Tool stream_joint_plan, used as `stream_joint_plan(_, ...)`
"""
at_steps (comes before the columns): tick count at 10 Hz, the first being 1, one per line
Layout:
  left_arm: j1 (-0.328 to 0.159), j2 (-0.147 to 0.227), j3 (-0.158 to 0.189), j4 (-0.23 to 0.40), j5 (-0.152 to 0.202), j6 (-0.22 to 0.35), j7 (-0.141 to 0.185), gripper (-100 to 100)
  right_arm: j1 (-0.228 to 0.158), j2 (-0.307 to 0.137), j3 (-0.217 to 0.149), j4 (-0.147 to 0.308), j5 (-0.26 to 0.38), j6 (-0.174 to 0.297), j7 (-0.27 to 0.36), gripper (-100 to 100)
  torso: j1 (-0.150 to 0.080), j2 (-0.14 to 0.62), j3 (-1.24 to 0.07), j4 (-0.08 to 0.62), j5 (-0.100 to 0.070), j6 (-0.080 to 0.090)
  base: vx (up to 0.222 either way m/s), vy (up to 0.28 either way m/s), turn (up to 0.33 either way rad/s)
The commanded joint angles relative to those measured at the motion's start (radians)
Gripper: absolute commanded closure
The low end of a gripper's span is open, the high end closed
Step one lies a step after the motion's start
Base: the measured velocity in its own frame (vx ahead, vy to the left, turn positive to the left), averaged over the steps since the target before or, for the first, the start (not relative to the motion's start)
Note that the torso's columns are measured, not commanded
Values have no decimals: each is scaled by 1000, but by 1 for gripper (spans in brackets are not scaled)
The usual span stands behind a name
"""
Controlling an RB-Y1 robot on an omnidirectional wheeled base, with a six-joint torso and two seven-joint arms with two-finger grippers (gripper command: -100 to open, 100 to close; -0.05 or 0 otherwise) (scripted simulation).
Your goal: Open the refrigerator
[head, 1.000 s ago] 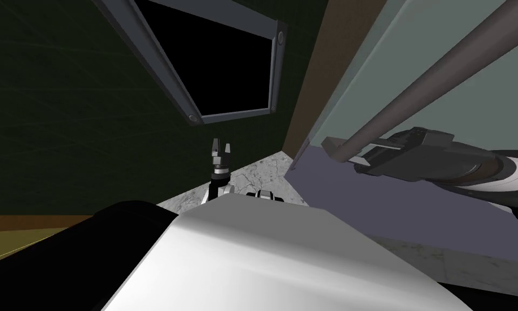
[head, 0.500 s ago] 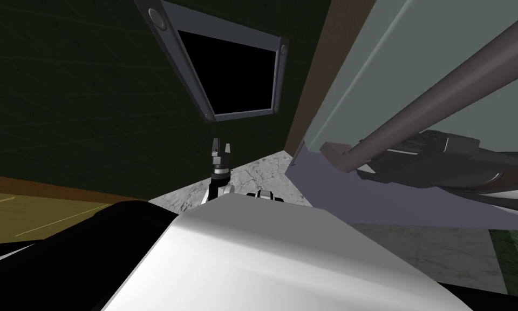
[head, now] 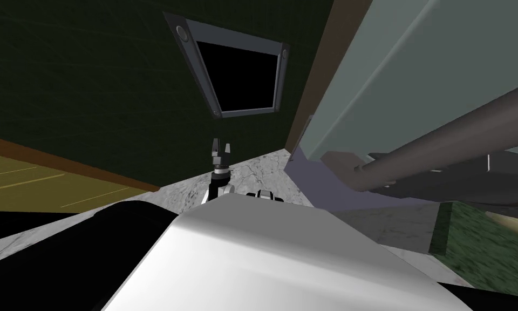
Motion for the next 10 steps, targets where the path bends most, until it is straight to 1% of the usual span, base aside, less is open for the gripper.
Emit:
stream_joint_plan(1,0,0,0,0,0,0,0,0,2,-7,-9,6,-58,-57,29,100,1,1,0,1,0,0,-233,-64,60)
stream_joint_plan(2,0,0,0,0,0,0,0,0,-17,-40,-32,13,-64,-35,-16,-100,2,2,1,1,1,0,-112,-32,6)
stream_joint_plan(4,0,0,0,0,0,0,0,0,-34,-63,-53,23,-83,-25,-42,-100,10,-13,-5,-8,2,-3,11,8,-29)
stream_joint_plan(5,1,0,0,0,0,0,0,0,-51,-85,-74,34,-102,-16,-67,-100,10,-16,-7,-9,3,-5,13,20,-33)
stream_joint_plan(6,1,0,0,0,0,0,0,0,-51,-85,-74,34,-102,-16,-67,-100,12,-12,-11,-5,7,-9,3,27,-18)
stream_joint_plan(8,1,0,0,0,0,0,0,0,-67,-108,-95,44,-122,-7,-92,-100,12,-6,-18,2,16,-13,-10,19,-15)
stream_joint_plan(10,0,0,0,0,0,0,0,0,-67,-108,-95,44,-122,-7,-92,-100,15,-5,-25,5,22,-14,-6,4,15)
